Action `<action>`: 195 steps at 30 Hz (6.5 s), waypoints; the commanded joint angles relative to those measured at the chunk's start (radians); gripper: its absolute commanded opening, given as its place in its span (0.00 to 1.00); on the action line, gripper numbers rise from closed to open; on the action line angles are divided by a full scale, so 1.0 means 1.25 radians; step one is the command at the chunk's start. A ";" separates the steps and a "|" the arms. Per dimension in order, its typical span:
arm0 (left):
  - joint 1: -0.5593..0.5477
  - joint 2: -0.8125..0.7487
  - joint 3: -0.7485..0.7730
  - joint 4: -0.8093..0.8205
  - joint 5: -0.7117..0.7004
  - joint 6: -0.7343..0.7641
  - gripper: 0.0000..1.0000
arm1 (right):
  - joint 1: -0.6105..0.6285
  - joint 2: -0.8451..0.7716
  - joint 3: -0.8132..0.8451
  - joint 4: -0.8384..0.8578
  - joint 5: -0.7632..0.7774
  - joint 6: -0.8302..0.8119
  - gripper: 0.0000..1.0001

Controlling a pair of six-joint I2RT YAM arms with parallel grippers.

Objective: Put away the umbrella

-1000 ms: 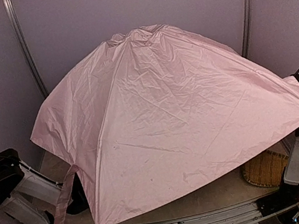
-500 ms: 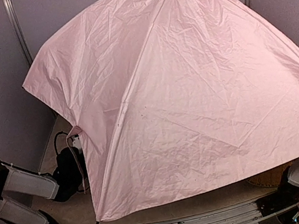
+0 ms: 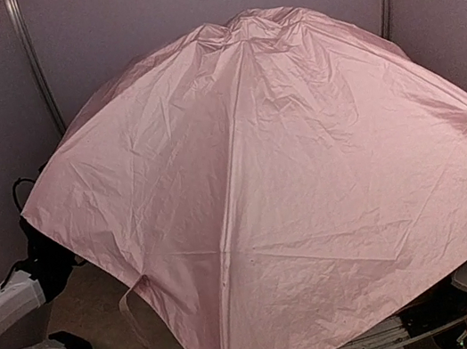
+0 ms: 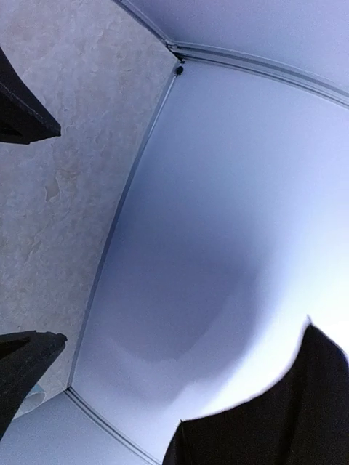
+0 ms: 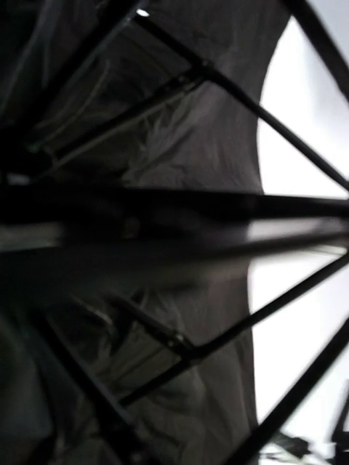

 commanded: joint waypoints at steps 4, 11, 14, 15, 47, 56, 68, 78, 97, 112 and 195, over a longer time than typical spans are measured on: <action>0.002 -0.111 0.060 -0.182 -0.017 0.061 0.87 | 0.030 0.121 0.054 0.039 -0.044 0.036 0.00; 0.001 -0.182 0.251 -0.301 0.007 0.174 0.87 | 0.047 0.203 0.237 0.014 -0.069 0.022 0.00; -0.012 -0.195 0.290 -0.297 0.053 0.169 0.87 | 0.070 0.240 0.323 0.013 -0.070 0.003 0.00; -0.024 -0.201 0.297 -0.294 0.065 0.172 0.87 | 0.084 0.254 0.350 0.009 -0.069 -0.010 0.00; -0.321 -0.039 -0.040 -0.085 0.057 0.259 0.91 | 0.113 0.402 0.018 0.363 -0.026 0.006 0.00; -0.291 -0.015 -0.052 -0.109 -0.009 0.207 0.93 | 0.089 0.155 0.088 0.196 -0.050 -0.057 0.00; -0.075 0.085 -0.054 -0.136 0.026 0.060 0.94 | 0.041 -0.108 -0.039 0.038 0.036 -0.122 0.00; 0.030 0.000 0.071 -0.230 -0.046 0.138 0.94 | 0.040 -0.125 -0.004 -0.175 -0.153 -0.154 0.00; -0.024 -0.076 0.155 -0.210 -0.093 0.146 0.90 | 0.092 0.170 -0.048 0.180 -0.291 0.048 0.00; -0.200 0.140 0.131 -0.116 -0.015 0.232 0.90 | 0.106 0.613 -0.203 0.560 -0.187 0.186 0.00; -0.471 0.021 -0.199 0.220 0.188 0.550 0.00 | -0.168 -0.143 0.323 -0.882 -0.248 -0.302 0.00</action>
